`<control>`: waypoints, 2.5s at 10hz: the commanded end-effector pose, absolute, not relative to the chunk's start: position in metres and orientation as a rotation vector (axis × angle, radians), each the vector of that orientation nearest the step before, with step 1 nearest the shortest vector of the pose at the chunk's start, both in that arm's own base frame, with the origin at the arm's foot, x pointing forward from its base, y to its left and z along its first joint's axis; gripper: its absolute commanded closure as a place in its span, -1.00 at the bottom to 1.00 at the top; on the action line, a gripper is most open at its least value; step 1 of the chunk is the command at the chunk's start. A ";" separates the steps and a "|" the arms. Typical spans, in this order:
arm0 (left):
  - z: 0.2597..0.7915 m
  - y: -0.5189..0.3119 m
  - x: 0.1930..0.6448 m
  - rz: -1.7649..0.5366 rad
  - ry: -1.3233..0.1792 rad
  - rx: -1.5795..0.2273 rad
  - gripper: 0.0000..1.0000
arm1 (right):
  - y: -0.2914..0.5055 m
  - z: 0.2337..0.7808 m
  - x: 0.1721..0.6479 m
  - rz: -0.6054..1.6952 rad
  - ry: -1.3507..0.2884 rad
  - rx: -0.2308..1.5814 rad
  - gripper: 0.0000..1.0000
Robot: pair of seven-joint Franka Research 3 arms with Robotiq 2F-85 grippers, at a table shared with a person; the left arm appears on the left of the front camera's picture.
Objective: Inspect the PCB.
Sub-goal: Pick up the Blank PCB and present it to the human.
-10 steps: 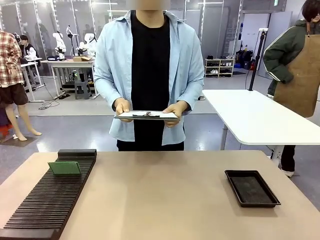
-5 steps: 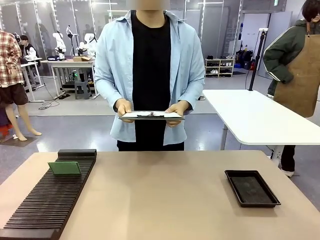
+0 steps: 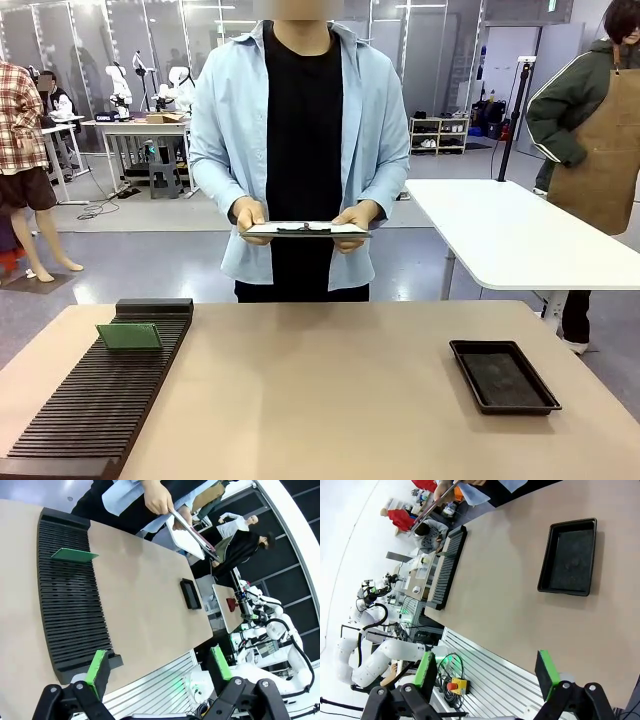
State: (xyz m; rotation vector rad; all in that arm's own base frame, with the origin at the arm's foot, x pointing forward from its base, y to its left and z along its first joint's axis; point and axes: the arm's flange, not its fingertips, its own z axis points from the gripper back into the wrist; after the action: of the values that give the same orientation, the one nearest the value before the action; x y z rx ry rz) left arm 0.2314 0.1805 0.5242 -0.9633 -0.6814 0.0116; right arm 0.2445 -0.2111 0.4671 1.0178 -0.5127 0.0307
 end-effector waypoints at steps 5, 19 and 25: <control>0.564 0.059 0.265 -0.424 -0.736 0.092 -1.00 | -0.211 0.467 0.246 0.052 -0.532 1.025 -1.00; 0.528 -0.009 0.400 -1.182 -0.412 0.255 -1.00 | -0.211 0.467 0.246 0.052 -0.532 1.025 -1.00; 0.461 0.008 0.509 -1.513 -0.382 0.177 -1.00 | -0.211 0.467 0.246 0.052 -0.532 1.025 -1.00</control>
State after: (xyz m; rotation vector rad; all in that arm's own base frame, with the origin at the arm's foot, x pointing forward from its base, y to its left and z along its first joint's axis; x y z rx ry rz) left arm 0.4917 0.0028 0.4610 0.1996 -0.3653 -1.4628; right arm 0.2459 -0.2104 0.4664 1.0175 -0.5144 0.0322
